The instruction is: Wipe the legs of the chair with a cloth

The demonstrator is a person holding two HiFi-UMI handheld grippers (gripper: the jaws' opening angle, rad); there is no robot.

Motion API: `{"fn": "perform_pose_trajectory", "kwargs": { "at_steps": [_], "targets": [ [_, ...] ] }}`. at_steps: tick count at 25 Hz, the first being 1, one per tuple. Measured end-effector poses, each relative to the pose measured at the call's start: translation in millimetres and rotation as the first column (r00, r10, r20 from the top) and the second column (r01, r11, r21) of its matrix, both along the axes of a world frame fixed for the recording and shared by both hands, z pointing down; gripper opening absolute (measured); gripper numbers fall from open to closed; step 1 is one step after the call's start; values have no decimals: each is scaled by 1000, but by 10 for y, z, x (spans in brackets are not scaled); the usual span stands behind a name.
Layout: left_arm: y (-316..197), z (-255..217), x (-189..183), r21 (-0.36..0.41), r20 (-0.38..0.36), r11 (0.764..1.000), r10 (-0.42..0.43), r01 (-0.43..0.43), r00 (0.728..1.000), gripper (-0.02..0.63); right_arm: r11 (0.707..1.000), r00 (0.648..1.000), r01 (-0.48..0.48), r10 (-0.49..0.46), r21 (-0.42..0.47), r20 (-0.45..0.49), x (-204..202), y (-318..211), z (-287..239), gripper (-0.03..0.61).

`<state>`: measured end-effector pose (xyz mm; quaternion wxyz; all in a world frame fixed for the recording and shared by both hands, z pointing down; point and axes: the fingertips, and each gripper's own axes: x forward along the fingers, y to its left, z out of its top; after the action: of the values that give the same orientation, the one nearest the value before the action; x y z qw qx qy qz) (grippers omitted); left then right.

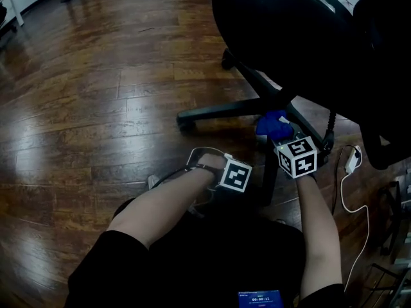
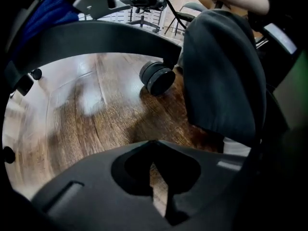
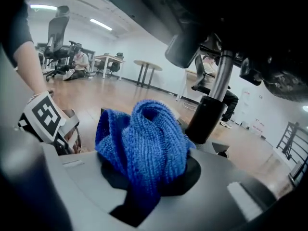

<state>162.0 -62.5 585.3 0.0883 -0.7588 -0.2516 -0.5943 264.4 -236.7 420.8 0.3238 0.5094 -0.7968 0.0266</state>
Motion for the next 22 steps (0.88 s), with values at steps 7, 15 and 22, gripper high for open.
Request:
{"fn": "perform_pose_trajectory", "kwargs": {
  "at_steps": [7, 15, 22],
  "targets": [
    [-15, 33, -31, 39, 1, 999, -31, 30, 1000, 0, 971, 983, 180, -175, -159, 48, -320, 1057, 330, 83],
    [33, 41, -29, 35, 4, 999, -40, 39, 999, 0, 901, 939, 327, -343, -285, -8, -509, 1851, 576, 83],
    [16, 16, 6, -12, -11, 999, -37, 37, 999, 0, 974, 977, 178, -192, -141, -95, -238, 678, 321, 81]
  ]
}}
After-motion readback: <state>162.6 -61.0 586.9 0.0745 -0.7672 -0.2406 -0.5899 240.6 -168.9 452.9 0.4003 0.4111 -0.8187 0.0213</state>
